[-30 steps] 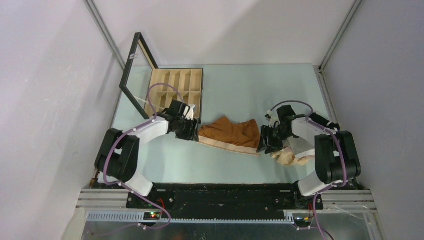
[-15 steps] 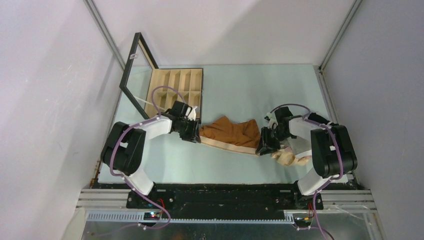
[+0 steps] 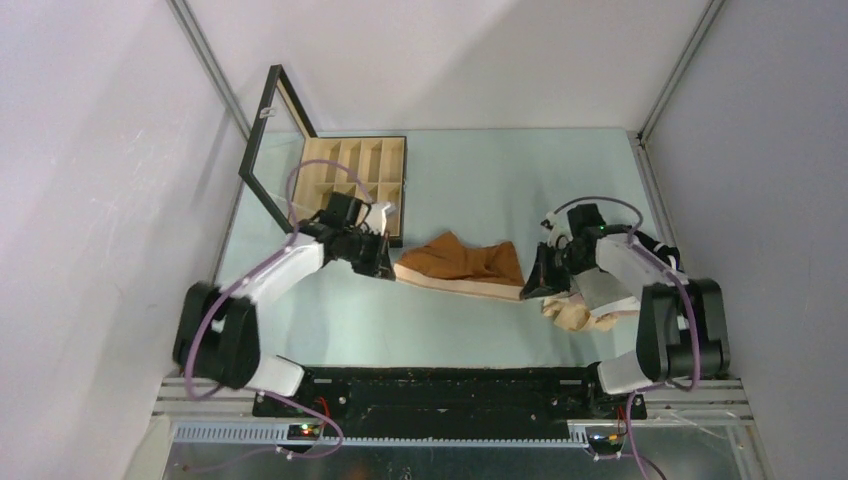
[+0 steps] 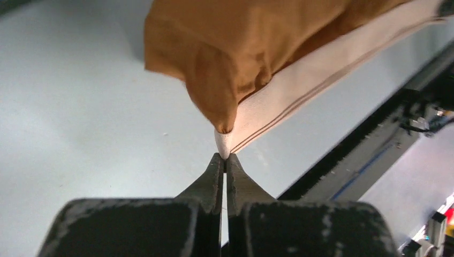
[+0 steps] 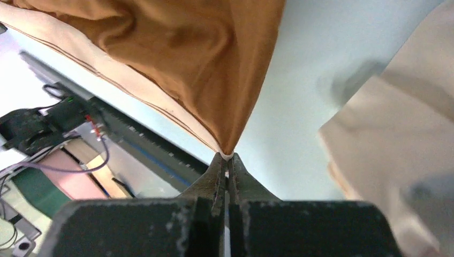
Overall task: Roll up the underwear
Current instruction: Flatten out the underwear at the center of the board.
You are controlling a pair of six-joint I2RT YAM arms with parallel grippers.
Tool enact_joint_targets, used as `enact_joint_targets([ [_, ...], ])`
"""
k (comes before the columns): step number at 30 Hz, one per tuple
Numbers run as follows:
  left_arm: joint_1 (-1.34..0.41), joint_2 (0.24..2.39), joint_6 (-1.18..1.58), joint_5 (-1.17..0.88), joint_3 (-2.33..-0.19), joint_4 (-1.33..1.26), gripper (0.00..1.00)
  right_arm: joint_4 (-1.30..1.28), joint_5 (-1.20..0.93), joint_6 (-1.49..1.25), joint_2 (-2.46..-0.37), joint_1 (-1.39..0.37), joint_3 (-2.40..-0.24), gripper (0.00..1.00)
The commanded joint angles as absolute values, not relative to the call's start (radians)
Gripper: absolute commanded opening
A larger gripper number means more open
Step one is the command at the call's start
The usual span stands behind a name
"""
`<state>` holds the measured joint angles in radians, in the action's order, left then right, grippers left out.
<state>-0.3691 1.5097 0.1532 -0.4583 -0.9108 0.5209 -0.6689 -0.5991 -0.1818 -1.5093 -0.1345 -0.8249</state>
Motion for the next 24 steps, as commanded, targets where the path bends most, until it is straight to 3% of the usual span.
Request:
enact_joint_targets([
  [1, -0.359, 1.266, -0.009, -0.611, -0.991, 0.665, 0.00, -0.886, -0.785, -0.116, -1.367, -0.106, -0.914, 0.00],
  [16, -0.390, 0.904, -0.164, -0.697, -0.988, 0.937, 0.00, -1.011, -1.087, -0.155, -0.984, -0.221, -0.896, 0.00],
  [24, -0.388, 0.903, -0.096, -0.721, -0.994, 0.974, 0.00, -1.014, -1.116, -0.223, -0.910, -0.192, -0.850, 0.00],
])
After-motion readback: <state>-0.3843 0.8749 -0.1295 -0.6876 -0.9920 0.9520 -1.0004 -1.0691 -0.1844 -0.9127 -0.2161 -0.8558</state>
